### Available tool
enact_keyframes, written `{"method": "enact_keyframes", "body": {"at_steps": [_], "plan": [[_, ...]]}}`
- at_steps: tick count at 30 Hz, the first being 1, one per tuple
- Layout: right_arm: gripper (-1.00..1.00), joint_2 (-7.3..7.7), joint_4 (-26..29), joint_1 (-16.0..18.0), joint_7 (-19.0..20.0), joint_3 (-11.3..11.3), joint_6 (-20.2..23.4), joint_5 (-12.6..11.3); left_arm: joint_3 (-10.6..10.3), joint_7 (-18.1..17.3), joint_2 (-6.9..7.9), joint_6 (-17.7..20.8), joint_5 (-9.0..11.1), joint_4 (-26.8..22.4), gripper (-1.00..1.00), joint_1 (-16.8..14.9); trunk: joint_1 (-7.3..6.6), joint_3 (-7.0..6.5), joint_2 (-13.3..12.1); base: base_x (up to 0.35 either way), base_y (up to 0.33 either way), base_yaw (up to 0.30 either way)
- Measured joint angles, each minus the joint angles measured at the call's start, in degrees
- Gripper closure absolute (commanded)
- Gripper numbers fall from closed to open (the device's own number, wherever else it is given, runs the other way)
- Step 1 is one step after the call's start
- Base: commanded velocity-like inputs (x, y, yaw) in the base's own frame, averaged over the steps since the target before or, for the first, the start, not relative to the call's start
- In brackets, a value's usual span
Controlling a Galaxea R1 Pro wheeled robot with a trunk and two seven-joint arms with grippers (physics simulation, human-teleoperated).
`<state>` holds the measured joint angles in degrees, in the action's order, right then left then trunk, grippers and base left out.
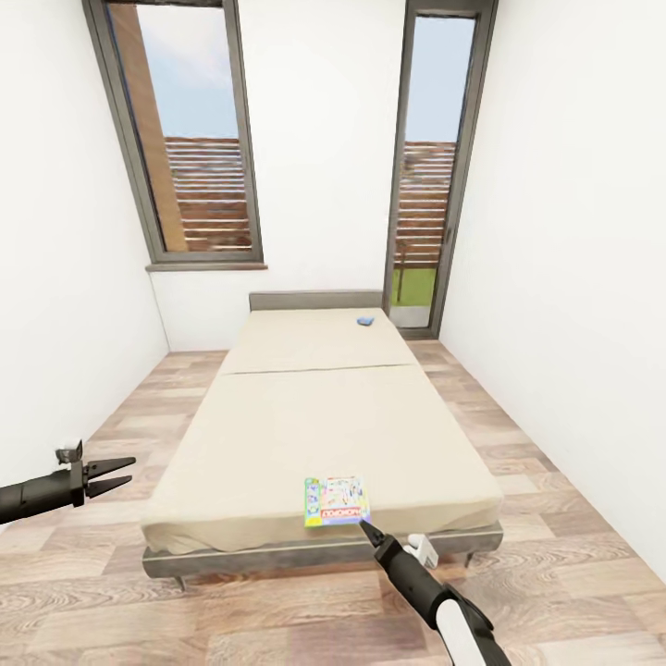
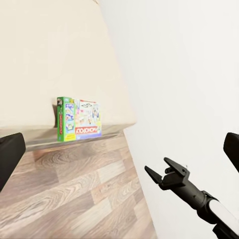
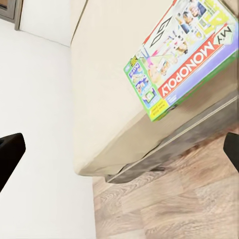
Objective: Put all the toys in the child's room - the three board games (two on the bed and one on the table), the two jigsaw puzzles on the table, and the tennis ball on the table - inside the toy box on the table in the child's room.
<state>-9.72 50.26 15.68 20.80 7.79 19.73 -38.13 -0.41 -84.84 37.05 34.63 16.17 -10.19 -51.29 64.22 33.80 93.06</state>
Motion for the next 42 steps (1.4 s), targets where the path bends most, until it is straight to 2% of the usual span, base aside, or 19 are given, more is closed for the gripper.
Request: {"method": "enact_keyframes", "body": {"at_steps": [12, 20, 25, 28, 30, 32, 38, 39, 42], "plan": [[-1.00, 0.45, -0.07, -0.07, 0.19, 0.11, -0.78, 0.01, 0.00, -0.12, 0.01, 0.00, 0.03, 0.00, -1.00, 0.00, 2.64, 2.16, 4.81, 0.000, 0.000, 0.000], [-1.00, 0.01, -0.45, -0.07, -0.06, 0.43, -4.42, -0.16, 0.00, -0.33, 0.02, -0.05, 0.09, 0.00, -1.00, 0.00, 4.39, 3.59, 8.02, 0.000, 0.000, 0.000], [-1.00, 0.34, -2.27, -0.07, 0.38, 0.58, -5.14, -2.40, 0.00, -0.64, 0.12, -0.05, 0.24, 0.00, -1.00, 0.00, 5.49, 4.49, 10.03, 0.000, 0.000, 0.000], [-1.00, 0.13, -3.08, -0.07, 0.44, 0.33, -5.28, -4.98, 0.02, -3.16, 0.55, 0.79, 0.44, -0.02, -1.00, -0.01, 6.15, 5.03, 11.23, 0.000, 0.000, 0.000], [-1.00, 0.00, -3.24, -0.07, 0.29, 0.28, -5.37, -5.49, 0.01, -4.87, 0.65, 1.28, 0.47, -0.11, -1.00, 0.00, 6.59, 5.39, 12.04, 0.000, 0.000, 0.000], [-1.00, -0.05, -3.30, -0.07, 0.23, 0.26, -5.44, -5.66, 0.01, -4.90, 0.68, 1.50, 0.48, -0.26, -1.00, 0.00, 7.03, 5.75, 12.84, 0.000, 0.000, 0.000], [-1.00, -0.21, -3.49, -0.07, 1.04, 0.30, -5.50, -7.39, -0.44, -4.90, 0.58, 5.04, 0.39, -4.17, -1.00, 0.01, 8.35, 6.82, 15.24, 0.000, 0.000, 0.000], [-1.00, -0.21, -3.55, -0.07, 1.44, 0.30, -5.39, -8.78, -0.53, -4.90, 0.31, 7.09, 0.40, -6.37, -1.00, 0.11, 8.57, 7.00, 15.65, 0.000, 0.000, 0.000], [-1.00, -0.21, -3.65, -0.07, 2.19, 0.28, -5.22, -11.33, -0.79, -4.91, -0.30, 9.96, 0.39, -9.92, -1.00, 0.32, 9.23, 7.54, 16.85, 0.000, 0.000, 0.000]]}}
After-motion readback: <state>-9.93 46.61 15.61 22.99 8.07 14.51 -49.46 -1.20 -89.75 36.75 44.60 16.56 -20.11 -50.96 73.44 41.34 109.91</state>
